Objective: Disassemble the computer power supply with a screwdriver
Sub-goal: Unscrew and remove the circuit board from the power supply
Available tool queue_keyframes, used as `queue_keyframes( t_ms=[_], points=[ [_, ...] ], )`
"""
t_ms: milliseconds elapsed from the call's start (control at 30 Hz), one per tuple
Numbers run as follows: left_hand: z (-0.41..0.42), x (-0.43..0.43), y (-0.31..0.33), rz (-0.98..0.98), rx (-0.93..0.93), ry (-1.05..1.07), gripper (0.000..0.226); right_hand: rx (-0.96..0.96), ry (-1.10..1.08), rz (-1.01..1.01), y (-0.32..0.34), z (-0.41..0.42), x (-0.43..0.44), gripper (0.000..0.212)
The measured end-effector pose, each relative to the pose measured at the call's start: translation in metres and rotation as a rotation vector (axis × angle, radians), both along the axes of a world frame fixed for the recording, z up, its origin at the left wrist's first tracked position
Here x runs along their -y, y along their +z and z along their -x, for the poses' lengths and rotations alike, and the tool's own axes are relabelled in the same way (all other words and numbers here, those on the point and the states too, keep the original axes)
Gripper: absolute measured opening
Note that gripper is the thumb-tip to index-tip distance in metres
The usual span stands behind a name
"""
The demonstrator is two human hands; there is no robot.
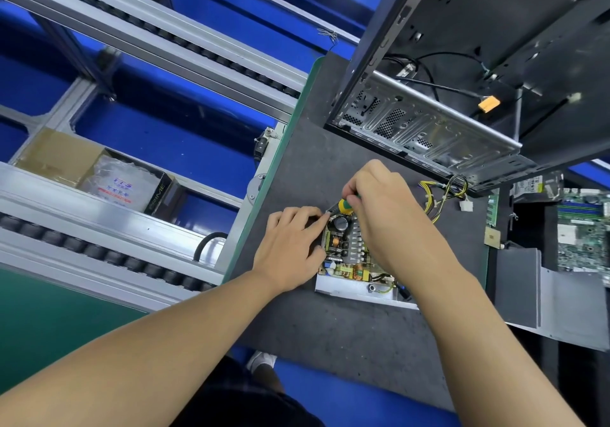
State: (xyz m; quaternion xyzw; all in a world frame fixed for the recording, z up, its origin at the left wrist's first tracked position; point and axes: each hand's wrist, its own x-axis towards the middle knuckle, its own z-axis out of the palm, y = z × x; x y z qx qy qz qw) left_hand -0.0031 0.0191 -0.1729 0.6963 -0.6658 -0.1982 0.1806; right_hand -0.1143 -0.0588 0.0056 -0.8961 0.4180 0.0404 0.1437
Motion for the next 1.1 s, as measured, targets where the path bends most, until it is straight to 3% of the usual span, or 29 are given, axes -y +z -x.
queue_keyframes(
  t_ms=[333,533,1100],
  points=[
    [0.001,0.002,0.001,-0.011,0.007,0.002,0.062,-0.033,-0.012,-0.05,0.004,0.005,0.0,0.028],
    [0.002,0.001,-0.001,0.0,0.042,-0.01,0.063,0.033,-0.07,-0.016,0.002,0.003,-0.004,0.005],
    [0.002,0.0,0.002,0.028,-0.103,0.043,0.055,0.094,-0.22,0.036,0.001,0.001,-0.007,0.014]
  ],
)
